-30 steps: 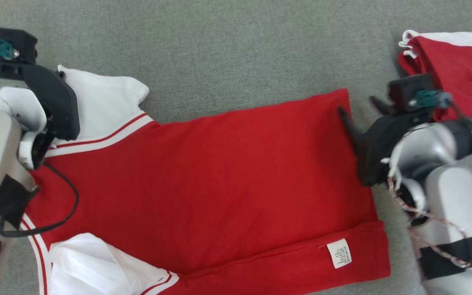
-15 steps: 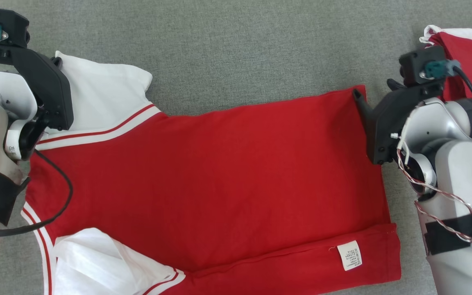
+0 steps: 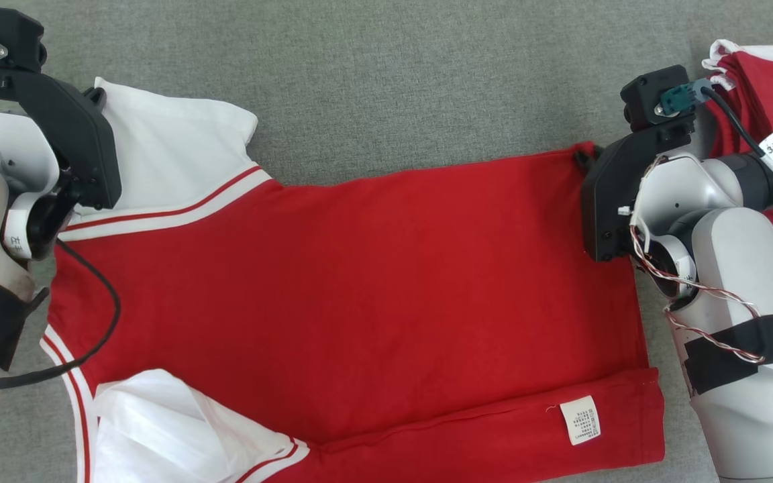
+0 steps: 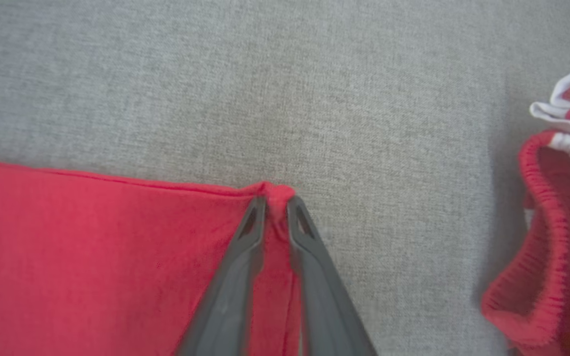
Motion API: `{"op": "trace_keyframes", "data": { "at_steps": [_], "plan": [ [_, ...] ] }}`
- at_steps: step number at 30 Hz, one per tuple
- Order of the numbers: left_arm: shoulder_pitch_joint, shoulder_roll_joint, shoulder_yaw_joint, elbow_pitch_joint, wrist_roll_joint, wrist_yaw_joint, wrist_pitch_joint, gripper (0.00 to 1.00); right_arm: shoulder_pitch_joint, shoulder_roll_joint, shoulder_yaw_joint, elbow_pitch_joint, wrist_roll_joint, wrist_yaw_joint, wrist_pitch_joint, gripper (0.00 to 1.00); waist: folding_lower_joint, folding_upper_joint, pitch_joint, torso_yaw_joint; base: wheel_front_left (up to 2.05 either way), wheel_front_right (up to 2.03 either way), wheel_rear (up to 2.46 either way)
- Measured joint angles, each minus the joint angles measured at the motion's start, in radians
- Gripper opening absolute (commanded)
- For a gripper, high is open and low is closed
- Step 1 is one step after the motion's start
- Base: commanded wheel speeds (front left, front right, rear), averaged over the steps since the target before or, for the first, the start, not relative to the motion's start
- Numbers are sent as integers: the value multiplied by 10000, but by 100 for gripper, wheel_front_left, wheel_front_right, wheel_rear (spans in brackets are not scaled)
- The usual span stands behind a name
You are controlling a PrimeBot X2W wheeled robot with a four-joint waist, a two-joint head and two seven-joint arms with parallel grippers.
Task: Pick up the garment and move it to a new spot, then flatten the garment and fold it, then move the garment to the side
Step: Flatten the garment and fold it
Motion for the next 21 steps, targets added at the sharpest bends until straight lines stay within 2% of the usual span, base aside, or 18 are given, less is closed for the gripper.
{"op": "trace_keyframes", "data": {
  "at_steps": [1, 4, 8, 15, 21],
  "plan": [
    [29, -2, 35, -13, -50, -2, -27, 0, -32, -4, 35, 35, 8, 0, -17, 0, 0, -1, -10, 9, 0, 0, 0],
    [158, -42, 155, -40, -211, -50, -242, 0, -63, -36, 84, 161, 69, 0, -217, 0, 0, 0, -86, 36, 0, 0, 0],
    [360, -238, 773, -293, -1168, -334, -725, 0, 0, -61, 107, 169, 102, 0, -550, 0, 0, 0, -298, 80, 0, 0, 0],
    [839, 58, 1018, -1028, -1572, -650, -1043, 0, 453, -188, 71, 94, 244, 0, -940, 0, 0, 0, -829, 260, 0, 0, 0],
    [2196, 253, 1434, -1944, -2454, -669, -1112, 0, 1112, -295, 75, 113, 349, 0, -1170, 0, -1, 0, -1423, 512, 0, 0, 0]
  ]
}}
